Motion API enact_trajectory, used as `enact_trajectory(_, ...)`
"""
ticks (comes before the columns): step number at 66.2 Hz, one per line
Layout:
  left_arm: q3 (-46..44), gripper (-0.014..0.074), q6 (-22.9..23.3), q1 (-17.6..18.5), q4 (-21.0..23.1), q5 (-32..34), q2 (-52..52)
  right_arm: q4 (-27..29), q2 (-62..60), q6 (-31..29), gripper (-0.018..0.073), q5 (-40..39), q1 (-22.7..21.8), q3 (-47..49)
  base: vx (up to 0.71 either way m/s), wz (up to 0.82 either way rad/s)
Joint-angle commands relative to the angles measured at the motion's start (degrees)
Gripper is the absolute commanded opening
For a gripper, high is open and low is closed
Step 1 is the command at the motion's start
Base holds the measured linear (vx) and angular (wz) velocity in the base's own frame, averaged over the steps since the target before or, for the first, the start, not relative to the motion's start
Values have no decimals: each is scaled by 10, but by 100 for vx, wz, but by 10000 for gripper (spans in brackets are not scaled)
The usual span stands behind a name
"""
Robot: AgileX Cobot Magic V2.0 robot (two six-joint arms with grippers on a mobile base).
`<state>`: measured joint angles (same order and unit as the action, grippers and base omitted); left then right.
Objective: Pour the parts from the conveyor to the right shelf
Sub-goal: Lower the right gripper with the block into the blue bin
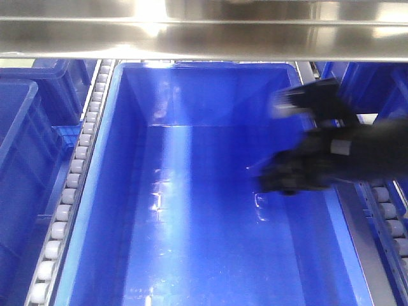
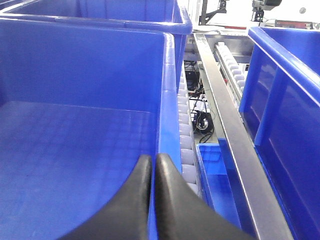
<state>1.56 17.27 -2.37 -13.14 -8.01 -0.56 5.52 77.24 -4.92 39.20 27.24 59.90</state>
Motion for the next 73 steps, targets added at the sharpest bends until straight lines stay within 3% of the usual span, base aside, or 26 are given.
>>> enact_trajectory(1, -15, -6, 2, 3, 0, 40, -8, -13, 46, -1, -5, -4, 22, 60, 0, 0)
enact_trajectory(13, -15, -6, 2, 3, 0, 40, -8, -29, 160, -1, -5, 67, 54, 167, 0, 0)
enact_trajectory(32, -15, -6, 2, 3, 0, 40, -8, -43, 302, -1, -5, 179, 63, 293, 0, 0)
enact_trajectory(61, -15, -6, 2, 3, 0, 40, -8, -44, 376, -9, 8, 194, 63, 309, 0, 0)
enact_trajectory(73, -15, -6, 2, 3, 0, 40, -8, -44, 376, -9, 102, 195, 63, 312, 0, 0)
